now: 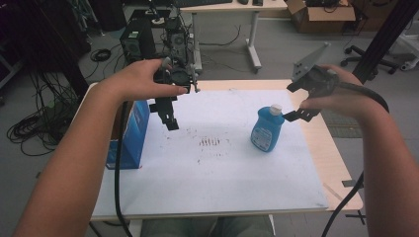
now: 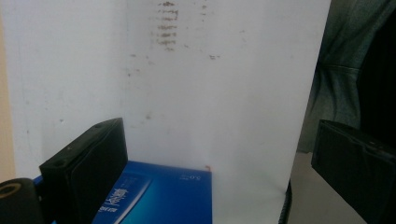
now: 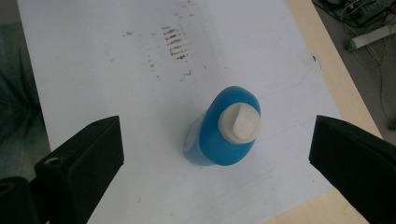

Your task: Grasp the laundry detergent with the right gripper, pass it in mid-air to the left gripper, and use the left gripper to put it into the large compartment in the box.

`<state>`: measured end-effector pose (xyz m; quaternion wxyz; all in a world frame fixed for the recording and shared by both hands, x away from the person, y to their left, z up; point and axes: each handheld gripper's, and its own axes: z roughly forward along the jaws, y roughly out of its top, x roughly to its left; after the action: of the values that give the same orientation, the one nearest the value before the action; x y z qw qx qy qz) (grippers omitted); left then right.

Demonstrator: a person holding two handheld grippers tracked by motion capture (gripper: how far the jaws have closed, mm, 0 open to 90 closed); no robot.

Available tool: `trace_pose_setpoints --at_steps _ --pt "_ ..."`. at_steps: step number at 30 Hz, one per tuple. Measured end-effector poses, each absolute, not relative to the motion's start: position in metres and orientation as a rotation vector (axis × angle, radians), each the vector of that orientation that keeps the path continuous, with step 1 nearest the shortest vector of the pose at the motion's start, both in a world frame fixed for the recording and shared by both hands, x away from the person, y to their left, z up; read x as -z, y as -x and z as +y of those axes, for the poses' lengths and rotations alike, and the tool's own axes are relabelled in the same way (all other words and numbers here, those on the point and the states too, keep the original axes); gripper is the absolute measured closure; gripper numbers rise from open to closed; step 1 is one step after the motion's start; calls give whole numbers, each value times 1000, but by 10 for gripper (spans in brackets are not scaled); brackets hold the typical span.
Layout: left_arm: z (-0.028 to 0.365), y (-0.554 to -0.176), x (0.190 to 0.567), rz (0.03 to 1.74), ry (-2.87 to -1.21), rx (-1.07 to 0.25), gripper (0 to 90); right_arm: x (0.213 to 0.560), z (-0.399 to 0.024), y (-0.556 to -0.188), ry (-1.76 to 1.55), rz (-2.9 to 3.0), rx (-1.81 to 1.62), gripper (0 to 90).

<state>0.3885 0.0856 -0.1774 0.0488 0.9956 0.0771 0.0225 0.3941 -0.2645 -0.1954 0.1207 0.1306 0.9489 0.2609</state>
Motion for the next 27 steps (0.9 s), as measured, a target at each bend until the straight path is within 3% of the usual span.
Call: trace_pose_setpoints --at_steps 27 --pt "90 -389 176 226 -3022 -80 40 248 -318 -371 -622 2589 -993 24"
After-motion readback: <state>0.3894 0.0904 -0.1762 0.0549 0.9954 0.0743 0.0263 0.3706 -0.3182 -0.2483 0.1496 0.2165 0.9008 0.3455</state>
